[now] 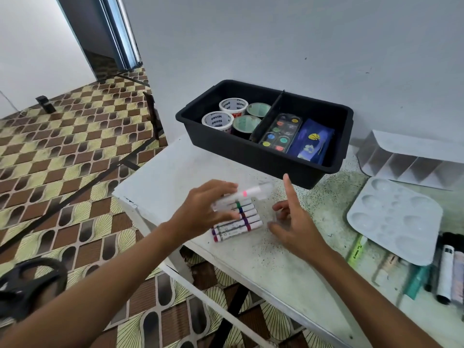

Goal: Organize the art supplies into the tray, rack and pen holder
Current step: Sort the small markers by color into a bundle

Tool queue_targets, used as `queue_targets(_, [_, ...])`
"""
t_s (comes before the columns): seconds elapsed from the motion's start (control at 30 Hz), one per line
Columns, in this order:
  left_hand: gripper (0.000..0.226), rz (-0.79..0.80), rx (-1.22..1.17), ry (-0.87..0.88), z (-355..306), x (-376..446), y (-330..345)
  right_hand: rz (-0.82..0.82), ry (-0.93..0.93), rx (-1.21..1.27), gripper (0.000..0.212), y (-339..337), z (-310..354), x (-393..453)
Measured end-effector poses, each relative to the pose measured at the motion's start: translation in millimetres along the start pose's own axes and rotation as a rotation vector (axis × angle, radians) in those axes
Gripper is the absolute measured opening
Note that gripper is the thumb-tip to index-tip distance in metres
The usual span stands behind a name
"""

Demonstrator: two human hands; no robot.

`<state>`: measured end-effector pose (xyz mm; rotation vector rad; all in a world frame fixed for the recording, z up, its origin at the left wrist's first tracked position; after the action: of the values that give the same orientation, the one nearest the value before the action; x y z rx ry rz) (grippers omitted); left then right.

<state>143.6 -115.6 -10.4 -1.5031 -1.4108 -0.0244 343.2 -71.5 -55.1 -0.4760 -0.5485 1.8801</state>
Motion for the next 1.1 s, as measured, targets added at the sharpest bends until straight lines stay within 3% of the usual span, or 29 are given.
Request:
queue_targets(0.17, [0.069,0.121,0.222,0.299,-10,-25,24,0.096,-0.072,-0.187,0.079,3,4,0])
queue_targets(0.27, [0.074,0.174,0.282,0.348,-6,-32,30,0.087,-0.107,-0.266,0.067,5,5,-1])
queue_targets(0.43, [0.08,0.296,0.347,0.338,6,-45,35,0.042,-0.122,-0.32,0.06,9,3,-4])
queue_targets(0.6, [0.051,0.33,0.344,0.177,20,-48,18,-0.032,-0.198,-0.355,0.066,9,7,-4])
queue_targets(0.67, [0.051,0.345,0.309,0.146,25,-52,15,-0.06,-0.224,-0.356,0.063,11,12,-3])
queue_targets(0.8, [0.063,0.286,0.224,0.078,30,-51,11,-0.071,-0.256,-0.367,0.052,18,14,-1])
queue_targets(1.1, [0.059,0.199,0.272,0.14,27,-50,8,-0.115,-0.265,-0.377,0.045,21,12,0])
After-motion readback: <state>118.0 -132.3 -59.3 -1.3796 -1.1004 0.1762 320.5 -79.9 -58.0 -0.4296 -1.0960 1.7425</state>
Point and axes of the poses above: each hand's wrist, its own x-axis towards the middle knuckle, its own y-axis out of the palm, z = x × y, the point moved 7 cm from there along x, towards the middle knuckle, and after that the axes turned 10 degrees about y, right-handed, at the moved point
